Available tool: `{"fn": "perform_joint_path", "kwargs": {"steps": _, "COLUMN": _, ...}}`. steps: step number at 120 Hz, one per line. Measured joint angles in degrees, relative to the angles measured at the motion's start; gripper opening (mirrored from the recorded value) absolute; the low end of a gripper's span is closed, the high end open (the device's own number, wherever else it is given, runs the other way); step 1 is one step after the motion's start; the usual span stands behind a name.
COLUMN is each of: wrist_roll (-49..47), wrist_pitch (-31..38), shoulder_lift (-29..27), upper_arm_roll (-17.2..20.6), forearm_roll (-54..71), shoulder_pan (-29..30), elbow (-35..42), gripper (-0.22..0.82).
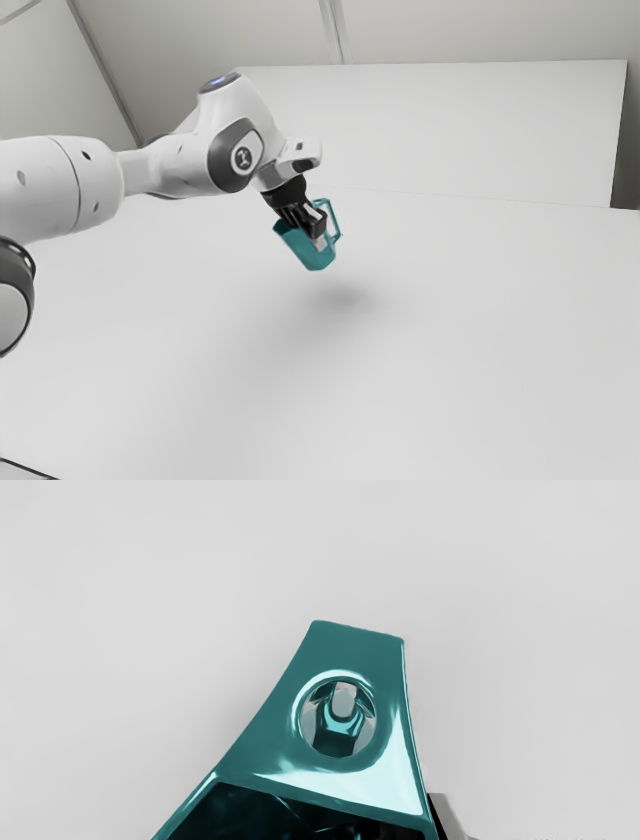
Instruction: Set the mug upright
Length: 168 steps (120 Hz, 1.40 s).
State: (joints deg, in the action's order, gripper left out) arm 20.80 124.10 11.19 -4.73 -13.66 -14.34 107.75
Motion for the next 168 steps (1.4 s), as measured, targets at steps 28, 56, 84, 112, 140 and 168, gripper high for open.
{"fn": "perform_joint_path", "kwargs": {"steps": 28, "wrist_roll": -6.0, "wrist_pitch": 1.7, "shoulder_lift": 0.2, "upper_arm_roll": 0.0, "forearm_roll": 11.9, "shoulder_pan": 4.1, "elbow": 0.2, "gripper": -0.17}}
{"fn": "perform_joint_path", "kwargs": {"steps": 56, "wrist_roll": -10.4, "wrist_pitch": 2.7, "shoulder_lift": 3.6, "upper_arm_roll": 0.0, "forearm_roll": 15.8, "shoulder_pan": 6.2, "elbow": -0.4, "gripper": -0.17}}
{"fn": "perform_joint_path", "kwargs": {"steps": 84, "wrist_roll": -13.3, "wrist_pitch": 3.5, "shoulder_lift": 7.5, "upper_arm_roll": 0.0, "forearm_roll": 16.3, "shoulder_pan": 7.2, "elbow": -0.7, "gripper": -0.17}}
{"fn": "perform_joint_path", "kwargs": {"steps": 112, "wrist_roll": -15.4, "wrist_pitch": 4.1, "shoulder_lift": 9.1, "upper_arm_roll": 0.1, "forearm_roll": 16.0, "shoulder_pan": 7.3, "elbow": -0.6, "gripper": -0.17}}
{"fn": "perform_joint_path", "kwargs": {"steps": 140, "wrist_roll": -16.3, "wrist_pitch": 4.3, "shoulder_lift": 9.3, "upper_arm_roll": 0.0, "forearm_roll": 15.2, "shoulder_pan": 7.3, "elbow": -0.6, "gripper": 0.07}}
{"fn": "perform_joint_path", "kwargs": {"steps": 168, "wrist_roll": -16.3, "wrist_pitch": 4.3, "shoulder_lift": 8.7, "upper_arm_roll": 0.0, "forearm_roll": 15.3, "shoulder_pan": 7.2, "elbow": -1.1, "gripper": 0.42}}
